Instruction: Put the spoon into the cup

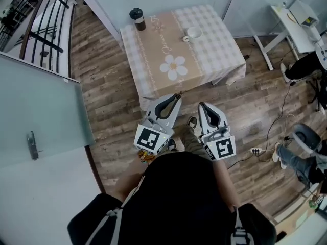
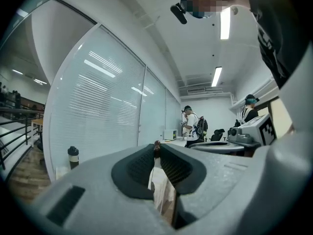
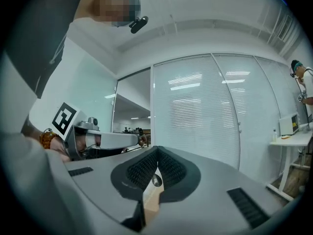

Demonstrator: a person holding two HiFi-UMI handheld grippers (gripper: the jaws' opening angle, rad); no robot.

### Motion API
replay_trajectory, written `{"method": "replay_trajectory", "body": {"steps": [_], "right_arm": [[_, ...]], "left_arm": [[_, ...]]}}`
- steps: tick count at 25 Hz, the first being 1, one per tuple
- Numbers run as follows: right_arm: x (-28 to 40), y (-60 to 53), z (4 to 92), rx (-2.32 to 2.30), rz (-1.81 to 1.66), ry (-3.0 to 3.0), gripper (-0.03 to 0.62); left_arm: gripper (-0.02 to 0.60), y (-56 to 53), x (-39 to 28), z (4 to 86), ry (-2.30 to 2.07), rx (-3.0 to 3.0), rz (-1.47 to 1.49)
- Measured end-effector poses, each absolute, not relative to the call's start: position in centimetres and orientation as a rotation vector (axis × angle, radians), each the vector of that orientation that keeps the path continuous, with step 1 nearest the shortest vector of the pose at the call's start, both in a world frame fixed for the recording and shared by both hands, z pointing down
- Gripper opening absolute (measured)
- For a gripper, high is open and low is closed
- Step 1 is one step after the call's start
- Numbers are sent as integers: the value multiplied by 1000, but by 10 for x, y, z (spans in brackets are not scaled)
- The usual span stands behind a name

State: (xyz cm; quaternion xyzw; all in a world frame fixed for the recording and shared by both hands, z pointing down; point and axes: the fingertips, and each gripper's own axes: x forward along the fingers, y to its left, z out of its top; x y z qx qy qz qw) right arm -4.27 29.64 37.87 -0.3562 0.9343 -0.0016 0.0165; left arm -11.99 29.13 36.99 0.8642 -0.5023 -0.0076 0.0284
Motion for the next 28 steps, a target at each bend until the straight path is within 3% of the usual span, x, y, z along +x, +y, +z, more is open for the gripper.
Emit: {"method": "replay_trajectory", "body": {"steps": [6, 14, 22, 28], "right_arm": [[-26, 224, 374, -996, -35, 2896, 8], [43, 139, 384, -1046, -117, 2835, 8], [97, 82, 415, -1166, -240, 2853, 8], [90, 28, 415, -1165, -209, 2874, 8]], "left_arm": [[51, 230, -99, 369, -1591, 2657, 63], [51, 149, -57, 377, -1629, 2624, 174], [51, 90, -52, 392, -1685, 2545, 174], [51, 37, -67, 398, -1742, 2508, 145]]}}
